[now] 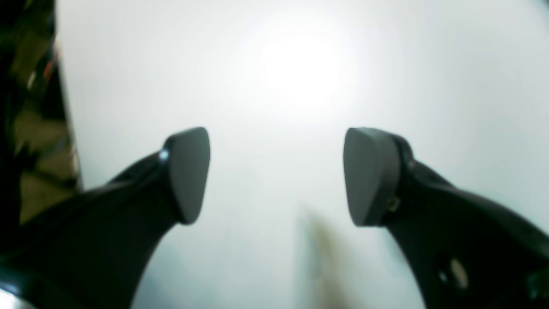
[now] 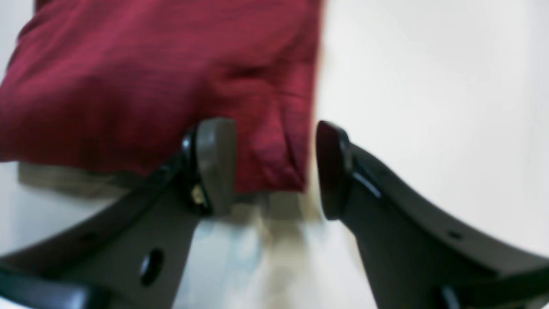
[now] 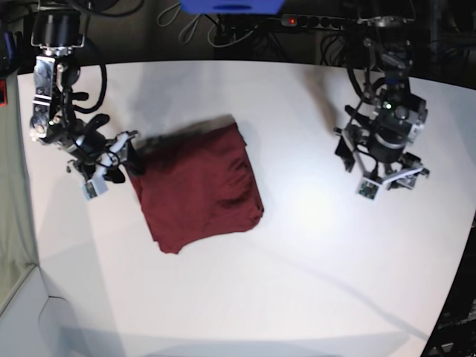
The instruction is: Layout the t-shirt on the table in an organized manner, then fold the t-shirt properly
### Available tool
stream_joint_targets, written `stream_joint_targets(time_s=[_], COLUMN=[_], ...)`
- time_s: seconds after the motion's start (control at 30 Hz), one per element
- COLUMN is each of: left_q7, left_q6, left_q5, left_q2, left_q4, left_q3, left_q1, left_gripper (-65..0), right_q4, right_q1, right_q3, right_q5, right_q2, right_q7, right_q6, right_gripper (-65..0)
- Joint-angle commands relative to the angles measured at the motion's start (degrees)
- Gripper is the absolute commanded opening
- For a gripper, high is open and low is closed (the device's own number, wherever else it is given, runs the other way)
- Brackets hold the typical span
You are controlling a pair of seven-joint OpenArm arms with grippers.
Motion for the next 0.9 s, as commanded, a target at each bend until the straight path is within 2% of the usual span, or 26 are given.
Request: stream_joint_targets(time_s=[0.0,0.27,0.33,0.43,0.5,0.77,0.87], left_q7=[-0.8,-0.8,-0.8,-0.8,-0.5,-0.2,-0.2], left_q6=[0.4,0.2,-2.5,-9.9,-12.7,-12.7,-12.7], left_q5=[0.0,0.0,0.0,0.0,0.0,0.0,0.0], left_q2=[-0.4,-0.4,-0.4,-0.2,-0.1,-0.1,0.0], left_q4=[1.9,2.3,2.3,2.3,2.3,2.3,3.3], left_q3=[-2.0,-14.6,-17.3,-21.8,-24.2,-30.7,-31.2], left_q1=[-0.2,1.9,1.9,1.8,1.7,3.4,6.5], left_gripper=[-17.9,-17.9,-17.9,-18.2,-18.3,-19.4,-28.7], right_q4=[1.0,3.2,4.4,5.0,5.0,7.2,9.4], right_q1=[0.4,-4.3,-5.4,-6.5,-6.6,-8.3,-10.9], right_q3=[-0.8,-5.6,-5.2,-5.2,-5.1,4.1,7.4], right_q5=[1.2,1.5,1.3,1.2,1.2,1.4,1.2], right_q2=[0.7,0.3,-0.7,-1.2,-1.1,-1.1,-0.9], right_q7=[1.3,1.3,1.3,1.3,1.3,1.3,1.2], right_q6=[0.4,0.4,0.4,0.4,0.4,0.4,0.4], right_gripper=[-34.4,-34.4,-34.4,-34.4,-34.4,-34.4,-34.4])
